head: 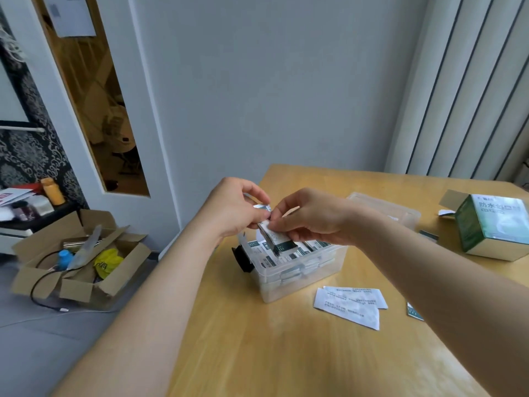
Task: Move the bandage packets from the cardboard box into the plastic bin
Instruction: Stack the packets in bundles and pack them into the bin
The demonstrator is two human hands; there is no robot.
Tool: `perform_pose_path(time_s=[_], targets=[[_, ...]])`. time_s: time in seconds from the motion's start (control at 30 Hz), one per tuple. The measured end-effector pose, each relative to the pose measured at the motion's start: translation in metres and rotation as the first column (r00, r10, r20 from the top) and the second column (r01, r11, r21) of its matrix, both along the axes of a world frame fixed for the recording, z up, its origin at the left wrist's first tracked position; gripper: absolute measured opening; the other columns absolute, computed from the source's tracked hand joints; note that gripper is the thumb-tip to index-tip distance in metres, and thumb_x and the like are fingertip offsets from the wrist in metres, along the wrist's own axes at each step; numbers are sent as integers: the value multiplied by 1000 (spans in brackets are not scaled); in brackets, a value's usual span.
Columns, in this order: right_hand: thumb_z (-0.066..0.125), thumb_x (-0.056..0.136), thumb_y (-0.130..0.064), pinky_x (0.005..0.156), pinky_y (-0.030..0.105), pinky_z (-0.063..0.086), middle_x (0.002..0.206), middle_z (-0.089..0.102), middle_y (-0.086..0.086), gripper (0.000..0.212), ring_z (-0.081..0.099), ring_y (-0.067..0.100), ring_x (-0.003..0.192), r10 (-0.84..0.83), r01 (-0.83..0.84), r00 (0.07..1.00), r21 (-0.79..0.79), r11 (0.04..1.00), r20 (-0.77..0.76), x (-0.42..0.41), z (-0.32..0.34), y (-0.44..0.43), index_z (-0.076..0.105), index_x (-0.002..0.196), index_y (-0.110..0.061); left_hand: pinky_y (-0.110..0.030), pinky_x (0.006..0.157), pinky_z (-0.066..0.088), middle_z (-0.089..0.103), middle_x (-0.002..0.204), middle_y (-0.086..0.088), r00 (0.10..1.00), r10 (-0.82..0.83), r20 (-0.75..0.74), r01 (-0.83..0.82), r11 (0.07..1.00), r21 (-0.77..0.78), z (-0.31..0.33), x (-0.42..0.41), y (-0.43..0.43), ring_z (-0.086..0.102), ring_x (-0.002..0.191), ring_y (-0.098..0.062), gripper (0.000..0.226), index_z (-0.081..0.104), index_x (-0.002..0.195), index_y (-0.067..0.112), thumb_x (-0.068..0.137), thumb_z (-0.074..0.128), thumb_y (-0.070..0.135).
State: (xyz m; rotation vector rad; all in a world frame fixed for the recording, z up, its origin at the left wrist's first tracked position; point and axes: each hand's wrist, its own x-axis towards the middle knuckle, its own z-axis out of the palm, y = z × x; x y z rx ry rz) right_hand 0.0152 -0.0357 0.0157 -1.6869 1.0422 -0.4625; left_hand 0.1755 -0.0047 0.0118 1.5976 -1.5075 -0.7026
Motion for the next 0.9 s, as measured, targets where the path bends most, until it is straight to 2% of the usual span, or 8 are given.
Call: perform_pose_path(time_s=[0.1,0.2,0.33,0.4,0.47,0.63,0.77,0.9], targets=[[68,82,6,61,20,50,71,58,9,14,53,14,60,-57,51,997,110,993,46,0,-7,-9,61,79,-6,-37,78,58,72,82,-3,987,34,155,-24,997,-68,-7,-2,-3,71,74,-20,18,68,82,23,75,80,12],[68,81,9,58,19,52,72,59,9,19,55,15,61,-84,81,996,159,984,17,4,-10,-12,58,80,-7,-29,78,52,68,86,9,950,69,303,-26,989,-144,-15,-4,-3,64,83,-15,21,66,89,30,76,80,24],[69,81,9,58,19,54,70,61,9,21,58,15,59,-67,77,996,185,980,-60,13,-12,-15,56,83,-8,-24,73,37,58,98,10,888,144,436,-59,977,-203,-18,11,4,52,90,-13,17,66,99,33,83,71,33],[70,80,8,60,21,56,73,63,10,19,61,16,63,-75,91,991,149,985,-115,22,-16,-14,58,84,-6,-23,68,33,53,95,8,864,160,477,-72,978,-197,-22,21,8,50,92,-14,5,67,91,35,88,64,35],[72,79,6,66,24,59,76,64,11,17,65,19,67,-92,106,979,72,992,-180,31,-20,-12,61,84,-6,-25,75,32,49,96,5,846,122,519,-55,988,-142,-29,26,12,47,101,-16,7,65,87,38,90,59,38],[74,76,-2,85,41,58,90,74,19,26,73,29,85,-136,87,924,-152,985,-357,45,-27,-9,68,102,4,-24,90,28,44,103,4,852,55,521,-14,996,-83,-41,24,12,36,116,-19,14,65,99,36,94,53,36],[79,76,-17,80,42,59,90,74,17,31,72,29,88,-129,-7,863,-268,963,-488,49,-26,-6,68,102,-3,-24,91,29,43,102,3,840,78,537,-2,990,-140,-39,22,10,36,114,-19,17,67,100,35,93,52,28],[79,76,-19,81,42,59,89,75,15,35,73,28,86,-135,-18,850,-284,959,-509,49,-26,-6,68,104,-1,-23,86,31,48,100,5,819,60,570,53,982,-180,-34,19,10,40,108,-17,22,69,98,33,93,51,22]])
